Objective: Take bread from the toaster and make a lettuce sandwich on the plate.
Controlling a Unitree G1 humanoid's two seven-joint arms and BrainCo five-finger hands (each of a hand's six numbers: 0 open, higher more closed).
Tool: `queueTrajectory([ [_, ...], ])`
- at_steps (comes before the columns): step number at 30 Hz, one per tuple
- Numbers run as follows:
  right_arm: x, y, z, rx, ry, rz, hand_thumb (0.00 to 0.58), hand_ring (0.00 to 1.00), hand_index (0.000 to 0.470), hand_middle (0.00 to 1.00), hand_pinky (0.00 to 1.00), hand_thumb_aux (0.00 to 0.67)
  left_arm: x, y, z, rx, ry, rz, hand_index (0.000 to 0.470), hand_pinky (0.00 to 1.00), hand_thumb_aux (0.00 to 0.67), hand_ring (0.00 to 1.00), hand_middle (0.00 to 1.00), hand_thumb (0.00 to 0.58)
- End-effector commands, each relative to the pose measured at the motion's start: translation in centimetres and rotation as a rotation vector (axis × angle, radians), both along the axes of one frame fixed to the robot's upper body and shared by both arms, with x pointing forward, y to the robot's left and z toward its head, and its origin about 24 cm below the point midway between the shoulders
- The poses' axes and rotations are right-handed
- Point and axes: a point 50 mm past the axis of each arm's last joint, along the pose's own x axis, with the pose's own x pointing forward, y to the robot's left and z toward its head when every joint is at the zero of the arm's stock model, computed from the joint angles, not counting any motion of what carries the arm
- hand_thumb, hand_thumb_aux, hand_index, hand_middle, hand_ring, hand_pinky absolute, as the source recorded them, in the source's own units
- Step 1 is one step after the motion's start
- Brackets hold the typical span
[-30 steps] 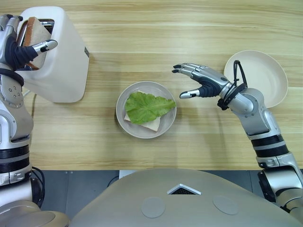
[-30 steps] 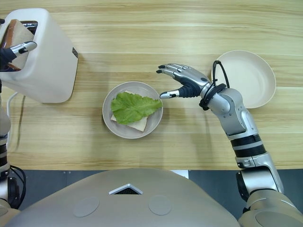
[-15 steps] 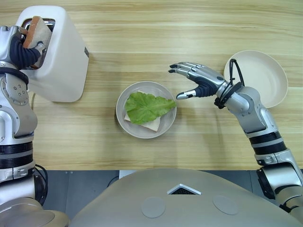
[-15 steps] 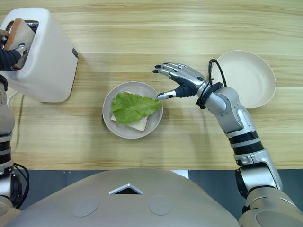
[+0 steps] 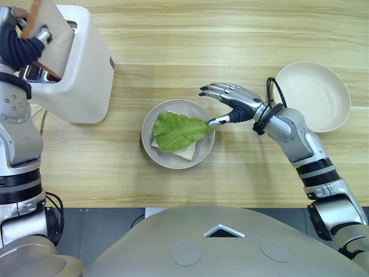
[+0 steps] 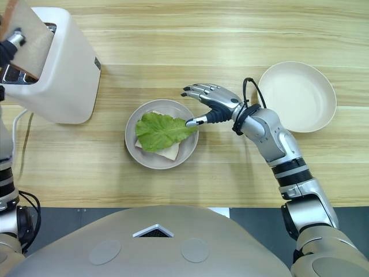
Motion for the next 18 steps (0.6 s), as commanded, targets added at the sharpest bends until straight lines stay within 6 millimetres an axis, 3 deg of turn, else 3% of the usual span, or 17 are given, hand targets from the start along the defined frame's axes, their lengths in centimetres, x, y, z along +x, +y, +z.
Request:
queueTrajectory([
  [1, 0.7, -2.5, 1.2, 0.016, -0.045, -0.094, 0.0, 0.0, 0.0, 0.0, 0.0, 0.0, -0.2, 0.4, 4.2, 0.09, -0.107, -0.026, 0.47, 1.0, 0.67, 1.0, 1.0, 0.58],
  [6, 1.5, -5.6, 1.9, -0.026, -0.098, -0.211, 0.0, 0.0, 0.0, 0.0, 0.0, 0.0, -0.7, 0.4, 6.7, 0.08, -0.188, -0.055, 0.47, 1.0, 0.67, 1.0, 1.0, 0.58],
  [11, 2.2, -9.0, 2.3, -0.025, -0.124, -0.332, 0.0, 0.0, 0.0, 0.0, 0.0, 0.0, -0.9, -0.8, 9.0, 0.041, -0.277, -0.148, 0.47, 1.0, 0.67, 1.0, 1.0, 0.58],
  [13, 2.5, -10.9, 2.5, -0.052, -0.144, -0.41, 0.0, 0.0, 0.0, 0.0, 0.0, 0.0, 0.0, -2.9, 7.9, -0.104, -0.224, -0.32, 0.47, 1.0, 0.67, 1.0, 1.0, 0.58],
  [14, 2.8, -11.9, 2.6, -0.069, -0.16, -0.453, 0.0, 0.0, 0.0, 0.0, 0.0, 0.0, 0.3, -4.9, 6.5, -0.221, -0.151, -0.462, 0.47, 1.0, 0.67, 1.0, 1.0, 0.58],
  [18, 4.4, -13.5, 3.1, -0.127, -0.209, -0.558, 0.0, 0.0, 0.0, 0.0, 0.0, 0.0, -1.1, -11.9, 1.9, -0.428, 0.148, -0.826, 0.47, 1.0, 0.67, 1.0, 1.0, 0.58],
])
